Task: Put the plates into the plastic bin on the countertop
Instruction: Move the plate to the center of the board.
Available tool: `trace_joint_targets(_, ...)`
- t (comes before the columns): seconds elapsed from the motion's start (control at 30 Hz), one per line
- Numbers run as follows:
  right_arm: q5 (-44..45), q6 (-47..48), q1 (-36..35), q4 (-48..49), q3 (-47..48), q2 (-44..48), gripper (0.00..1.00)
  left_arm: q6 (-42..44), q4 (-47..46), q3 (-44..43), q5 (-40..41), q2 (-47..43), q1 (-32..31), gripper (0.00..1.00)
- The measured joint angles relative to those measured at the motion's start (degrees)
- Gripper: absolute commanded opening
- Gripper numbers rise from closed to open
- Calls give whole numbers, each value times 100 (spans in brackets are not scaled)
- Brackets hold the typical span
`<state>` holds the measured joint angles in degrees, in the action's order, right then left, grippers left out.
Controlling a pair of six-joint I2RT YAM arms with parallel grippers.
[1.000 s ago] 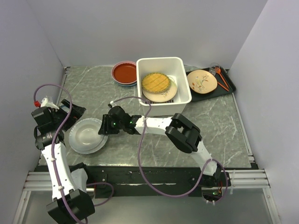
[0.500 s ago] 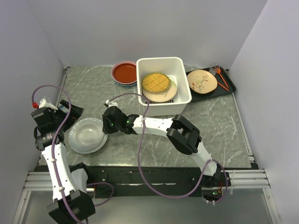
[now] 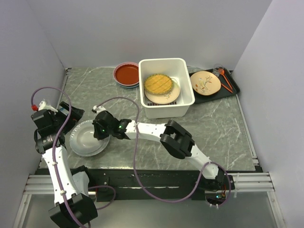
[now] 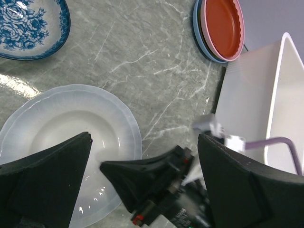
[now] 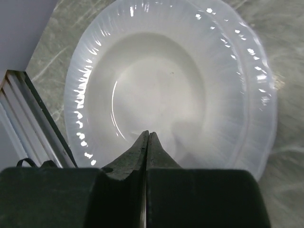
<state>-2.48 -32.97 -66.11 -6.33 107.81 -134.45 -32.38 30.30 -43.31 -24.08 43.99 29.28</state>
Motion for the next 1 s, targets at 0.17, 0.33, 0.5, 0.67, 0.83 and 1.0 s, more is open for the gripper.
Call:
trace_joint_targets(0.17, -63, 94, -50, -369, 789, -647, 0, -2, 0, 0, 0, -2, 44, 99)
trace_joint_targets(0.33, -55, 153, -57, -710, 1130, -861, 0, -7, 7, 0, 4, -37, 76, 99)
trace_joint_targets(0.5, 39, 238, -66, -1318, 1735, -1097, 0, -11, 15, 0, 17, -79, 109, 99)
trace_joint_targets(0.67, 299, 212, -44, -1961, 2002, -1139, 0, -26, 46, 0, 50, -79, 136, 99)
trace_joint_targets(0.83, 286, 103, 120, -1971, 1493, -807, 0, -26, 59, 0, 74, -81, 157, 99)
trace_joint_targets(1.0, 295, 66, 413, -1980, 699, -308, 0, -28, 63, 0, 103, -98, 168, 99)
